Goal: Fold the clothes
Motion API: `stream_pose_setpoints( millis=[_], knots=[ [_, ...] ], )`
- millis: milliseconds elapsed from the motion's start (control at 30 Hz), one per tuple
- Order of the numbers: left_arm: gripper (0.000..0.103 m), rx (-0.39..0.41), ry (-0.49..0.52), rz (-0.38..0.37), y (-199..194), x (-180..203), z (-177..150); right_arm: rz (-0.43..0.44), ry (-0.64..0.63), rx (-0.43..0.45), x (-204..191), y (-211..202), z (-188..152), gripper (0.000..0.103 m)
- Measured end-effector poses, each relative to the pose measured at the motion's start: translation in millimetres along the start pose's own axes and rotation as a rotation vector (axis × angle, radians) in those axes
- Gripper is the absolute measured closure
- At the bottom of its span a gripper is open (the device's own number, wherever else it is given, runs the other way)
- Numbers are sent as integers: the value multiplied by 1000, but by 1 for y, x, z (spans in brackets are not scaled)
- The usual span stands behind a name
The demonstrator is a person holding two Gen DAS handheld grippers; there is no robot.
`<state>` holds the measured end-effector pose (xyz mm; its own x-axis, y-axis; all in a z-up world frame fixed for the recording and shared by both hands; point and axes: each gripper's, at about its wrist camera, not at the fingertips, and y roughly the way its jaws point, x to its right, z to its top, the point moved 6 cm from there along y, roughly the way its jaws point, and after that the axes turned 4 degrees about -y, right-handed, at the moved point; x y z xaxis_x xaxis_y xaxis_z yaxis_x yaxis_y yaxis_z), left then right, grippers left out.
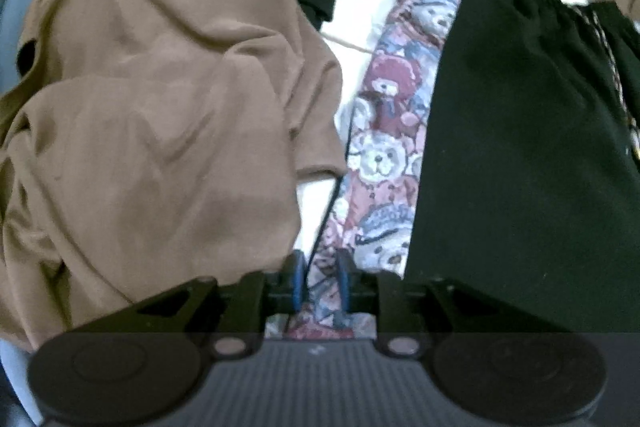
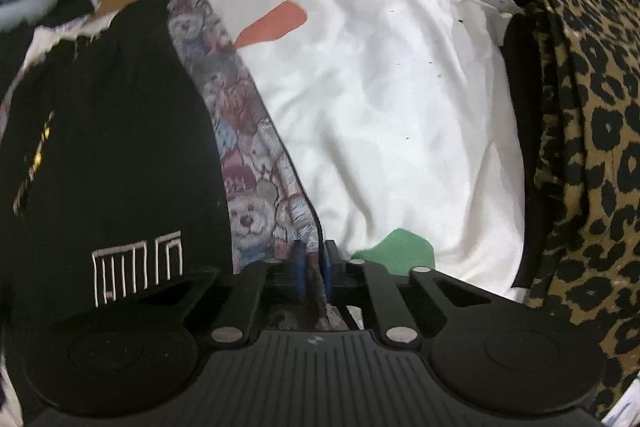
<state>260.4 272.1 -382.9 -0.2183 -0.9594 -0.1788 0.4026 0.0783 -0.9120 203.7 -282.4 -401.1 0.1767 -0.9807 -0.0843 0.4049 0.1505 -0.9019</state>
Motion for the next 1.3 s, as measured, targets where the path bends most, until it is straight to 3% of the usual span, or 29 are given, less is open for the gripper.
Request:
stream_pose_setpoints(
  millis=[100,300,600,667,933,1167,1267,1300],
  knots=[
    [90,-12,25,42,1,0,0,-60,-25,-11,3,-2,-2,101],
    [91,-18,-57,79,-20,-9,3,-120,-54,-5,0,-14,4,98],
    [91,62,-62,3,-32,23,30,-50,-159,122,-39,-25,44,96],
    [91,46,-84,-18,-25,28,36,-39,-169,137,-48,-20,54,96],
    [91,77,-99,-85,-10,53,61,33,-156,148,-75,24,83,96],
    [90,99,-79,-102,-6,66,73,51,-163,143,-103,58,134,96],
    [90,115,-95,-122,-8,66,80,52,-153,152,-109,64,148,93],
    [90,124,-96,-128,-10,66,82,56,-149,159,-111,63,151,84]
  ],
)
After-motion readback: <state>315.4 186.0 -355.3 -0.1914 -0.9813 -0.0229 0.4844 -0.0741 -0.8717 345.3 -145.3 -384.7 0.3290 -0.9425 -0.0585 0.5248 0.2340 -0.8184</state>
